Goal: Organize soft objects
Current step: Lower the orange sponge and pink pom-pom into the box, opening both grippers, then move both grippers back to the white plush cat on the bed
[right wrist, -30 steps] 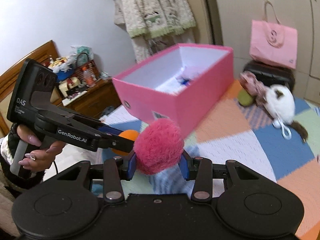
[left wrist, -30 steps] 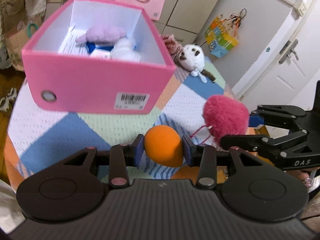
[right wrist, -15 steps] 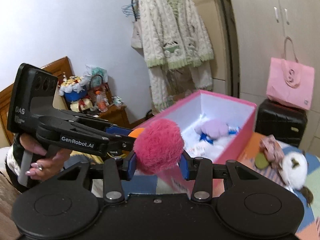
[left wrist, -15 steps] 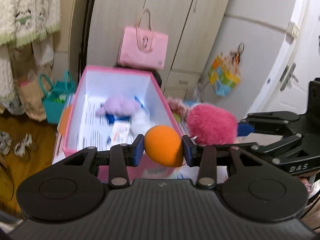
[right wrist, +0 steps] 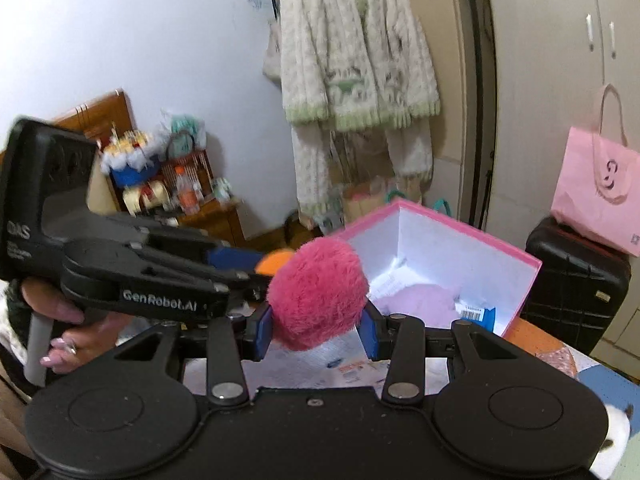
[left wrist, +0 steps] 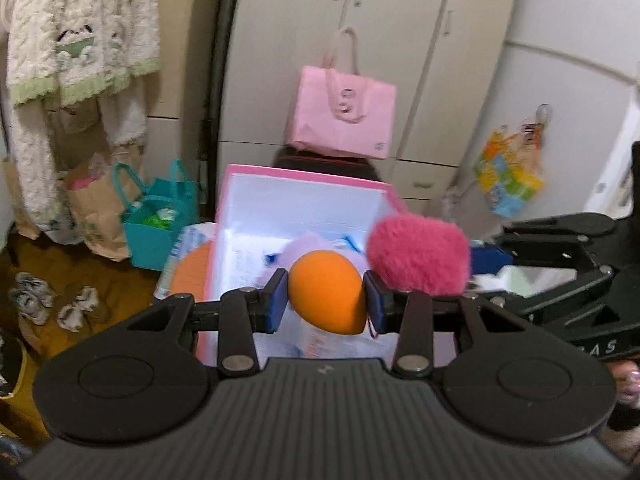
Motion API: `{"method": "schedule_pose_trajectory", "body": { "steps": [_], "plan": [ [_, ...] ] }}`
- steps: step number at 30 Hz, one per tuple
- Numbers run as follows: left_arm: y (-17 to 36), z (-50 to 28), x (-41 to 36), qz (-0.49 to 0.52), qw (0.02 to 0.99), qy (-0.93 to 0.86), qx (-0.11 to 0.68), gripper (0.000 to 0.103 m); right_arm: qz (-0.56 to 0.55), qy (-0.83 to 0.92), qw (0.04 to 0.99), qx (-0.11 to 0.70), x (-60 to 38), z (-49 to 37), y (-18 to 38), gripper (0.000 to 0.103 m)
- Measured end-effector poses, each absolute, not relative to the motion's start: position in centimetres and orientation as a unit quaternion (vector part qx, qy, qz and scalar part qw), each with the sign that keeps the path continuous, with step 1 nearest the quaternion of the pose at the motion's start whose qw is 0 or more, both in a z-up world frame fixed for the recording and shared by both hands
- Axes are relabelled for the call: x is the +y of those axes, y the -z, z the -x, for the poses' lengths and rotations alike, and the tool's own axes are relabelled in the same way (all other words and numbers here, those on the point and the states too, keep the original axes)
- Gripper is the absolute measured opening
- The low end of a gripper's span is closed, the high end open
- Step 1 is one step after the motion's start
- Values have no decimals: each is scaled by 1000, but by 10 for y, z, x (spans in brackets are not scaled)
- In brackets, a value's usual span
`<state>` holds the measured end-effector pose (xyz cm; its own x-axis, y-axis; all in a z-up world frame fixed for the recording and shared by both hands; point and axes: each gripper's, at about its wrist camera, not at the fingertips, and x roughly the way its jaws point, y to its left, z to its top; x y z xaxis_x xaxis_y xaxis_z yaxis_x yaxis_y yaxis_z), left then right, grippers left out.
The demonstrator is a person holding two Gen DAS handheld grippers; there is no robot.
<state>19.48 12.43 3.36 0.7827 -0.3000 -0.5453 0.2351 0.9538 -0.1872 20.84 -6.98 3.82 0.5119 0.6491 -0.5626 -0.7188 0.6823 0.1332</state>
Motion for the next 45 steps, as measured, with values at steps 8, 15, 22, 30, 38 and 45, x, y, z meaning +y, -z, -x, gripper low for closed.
{"method": "schedule_pose_trajectory", "body": {
  "steps": [8,15,22,30,38,45],
  "plan": [
    [-22,-230,126,-3,941,126,313,40,88,-372,862,334,-53,-239,-12,48],
    [-9,-267,113,-66,917,139,369,40,167,-367,841,362,-29,-259,4,48],
    [0,-281,103,-102,909,136,380,42,216,-372,815,390,-14,-280,16,48],
    [-4,-280,104,-86,915,135,370,50,227,-373,802,408,-4,-295,27,52],
    [-17,-262,117,-54,920,142,361,56,189,-369,824,387,-20,-286,15,68],
    [-30,-234,120,-62,922,152,352,59,146,-370,843,361,-46,-260,-5,68]
  ]
}}
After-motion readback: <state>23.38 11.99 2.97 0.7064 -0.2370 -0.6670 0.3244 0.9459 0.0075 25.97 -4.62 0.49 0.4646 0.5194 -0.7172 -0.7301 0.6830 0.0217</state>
